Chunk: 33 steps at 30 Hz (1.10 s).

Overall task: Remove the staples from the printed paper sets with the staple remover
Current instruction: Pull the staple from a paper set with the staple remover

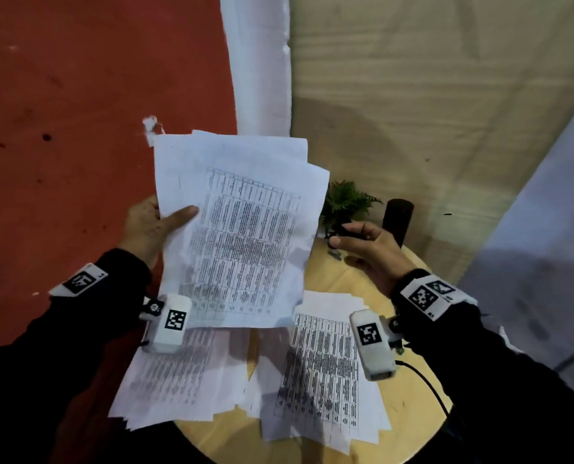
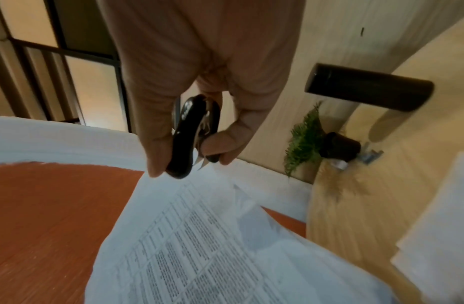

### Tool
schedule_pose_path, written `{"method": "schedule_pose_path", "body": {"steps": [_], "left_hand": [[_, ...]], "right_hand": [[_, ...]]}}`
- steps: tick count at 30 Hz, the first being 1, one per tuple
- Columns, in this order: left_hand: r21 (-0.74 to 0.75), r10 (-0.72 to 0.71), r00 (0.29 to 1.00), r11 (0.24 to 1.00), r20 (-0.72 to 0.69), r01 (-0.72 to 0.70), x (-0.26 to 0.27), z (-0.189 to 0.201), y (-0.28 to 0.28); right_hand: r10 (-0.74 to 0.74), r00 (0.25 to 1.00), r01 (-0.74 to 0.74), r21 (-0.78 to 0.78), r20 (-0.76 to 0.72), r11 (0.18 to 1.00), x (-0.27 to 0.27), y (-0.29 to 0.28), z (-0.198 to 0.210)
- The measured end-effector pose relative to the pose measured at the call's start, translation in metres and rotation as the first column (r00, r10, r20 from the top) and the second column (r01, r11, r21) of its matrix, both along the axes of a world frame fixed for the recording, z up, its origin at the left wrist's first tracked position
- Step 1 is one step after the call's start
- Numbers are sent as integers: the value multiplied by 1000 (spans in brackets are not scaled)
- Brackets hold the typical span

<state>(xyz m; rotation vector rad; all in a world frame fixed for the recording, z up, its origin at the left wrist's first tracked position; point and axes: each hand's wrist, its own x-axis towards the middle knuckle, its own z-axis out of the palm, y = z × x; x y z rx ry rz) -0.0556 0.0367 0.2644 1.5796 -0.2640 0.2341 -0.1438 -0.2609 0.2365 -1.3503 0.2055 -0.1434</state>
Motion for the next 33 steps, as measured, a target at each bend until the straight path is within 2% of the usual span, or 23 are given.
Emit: {"method": "schedule_pose_path", "body": {"steps": [3, 6, 8, 10, 11, 14, 17, 21, 24, 30, 32, 33], "left_hand": [[-66, -152, 986, 987, -72, 147, -2, -6, 10], [-109, -291, 945, 955, -148, 277, 2, -12, 21], [-174, -287, 932, 952, -222, 251, 12, -24, 36], [-188, -163, 933, 976, -320, 107, 22, -48, 55], [-133, -64, 930, 991, -361, 17, 27, -64, 67], [200, 219, 875, 969, -432, -144, 33, -122, 96], [397, 332, 815, 907, -476, -138, 30, -173, 116], [492, 434, 721, 858, -540, -148, 33, -226, 129], [567, 477, 702, 814, -529, -126, 40, -251, 125], [717, 546, 670, 696, -503, -29, 52, -255, 118], [773, 569, 690, 634, -447, -22, 54, -254, 109], [817, 576, 718, 576, -391, -18, 55, -250, 100]], "right_hand": [[167, 986, -166, 29, -24, 986, 9, 24, -13], [260, 964, -255, 97, -51, 962, 23, 44, -20], [277, 957, -264, 139, -87, 955, 32, 51, -27], [271, 952, -253, 131, -146, 959, 34, 51, -39], [264, 947, -250, 94, -182, 964, 32, 48, -47], [232, 922, -247, -10, -310, 969, 22, 34, -82], [170, 883, -229, -87, -437, 969, 12, 20, -122], [144, 815, -271, -150, -561, 951, -3, 16, -172], [123, 784, -298, -194, -609, 935, -11, 15, -209], [26, 774, -204, -210, -633, 956, -27, 14, -251], [2, 777, -213, -260, -629, 942, -29, 13, -261], [-15, 779, -224, -300, -627, 927, -29, 11, -265]]}}
